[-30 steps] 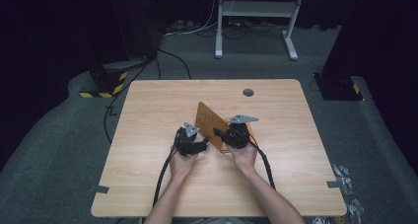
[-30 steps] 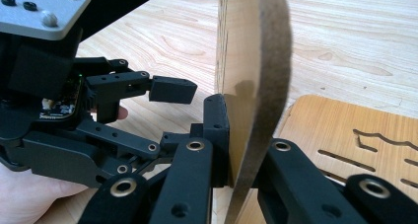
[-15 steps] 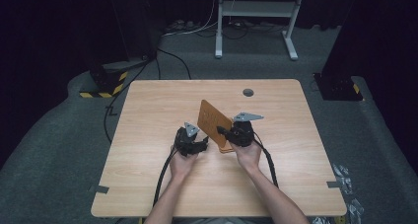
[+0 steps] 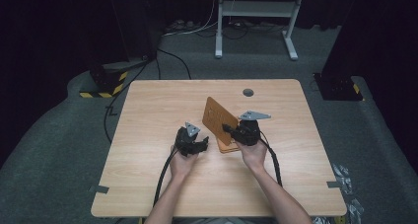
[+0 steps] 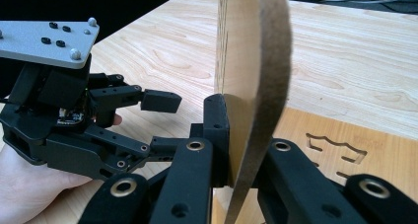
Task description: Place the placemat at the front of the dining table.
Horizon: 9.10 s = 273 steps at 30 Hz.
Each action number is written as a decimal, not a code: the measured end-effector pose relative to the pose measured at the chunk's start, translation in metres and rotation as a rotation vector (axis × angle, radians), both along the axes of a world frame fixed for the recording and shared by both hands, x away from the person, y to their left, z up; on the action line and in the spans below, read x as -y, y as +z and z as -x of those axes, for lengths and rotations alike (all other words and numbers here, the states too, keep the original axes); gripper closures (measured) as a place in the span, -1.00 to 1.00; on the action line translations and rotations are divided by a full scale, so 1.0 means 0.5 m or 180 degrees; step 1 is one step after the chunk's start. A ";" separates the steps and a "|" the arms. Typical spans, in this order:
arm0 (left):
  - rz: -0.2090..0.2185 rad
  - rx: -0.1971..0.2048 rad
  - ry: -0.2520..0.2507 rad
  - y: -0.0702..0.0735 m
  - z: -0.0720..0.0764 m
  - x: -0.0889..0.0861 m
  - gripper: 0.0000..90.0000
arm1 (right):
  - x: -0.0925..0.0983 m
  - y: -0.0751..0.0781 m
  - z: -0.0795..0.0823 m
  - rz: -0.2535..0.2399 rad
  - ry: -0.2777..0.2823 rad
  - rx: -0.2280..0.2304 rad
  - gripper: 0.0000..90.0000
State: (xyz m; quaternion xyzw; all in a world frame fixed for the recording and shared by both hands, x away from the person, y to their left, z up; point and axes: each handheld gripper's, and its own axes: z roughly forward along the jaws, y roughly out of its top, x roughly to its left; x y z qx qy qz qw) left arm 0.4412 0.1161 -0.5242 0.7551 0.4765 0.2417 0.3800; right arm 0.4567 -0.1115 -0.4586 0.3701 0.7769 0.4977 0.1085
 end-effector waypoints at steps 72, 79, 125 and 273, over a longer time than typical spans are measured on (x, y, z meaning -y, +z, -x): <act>-0.0214 -0.0139 -0.0028 -0.003 -0.008 0.012 -0.27 | 0.117 0.067 0.019 0.0073 -0.0211 0.0211 0.92; -0.0215 -0.0139 -0.0029 -0.003 -0.008 0.012 -0.27 | 0.127 0.072 0.020 0.0065 -0.0229 0.0215 0.92; -0.0218 -0.0142 -0.0032 -0.003 -0.008 0.012 -0.28 | 0.217 0.096 0.028 0.0060 -0.0461 0.0198 0.92; -0.0226 -0.0129 -0.0044 -0.003 -0.008 0.013 -0.28 | 0.404 -0.058 0.043 0.0479 -0.1716 -0.0206 -0.27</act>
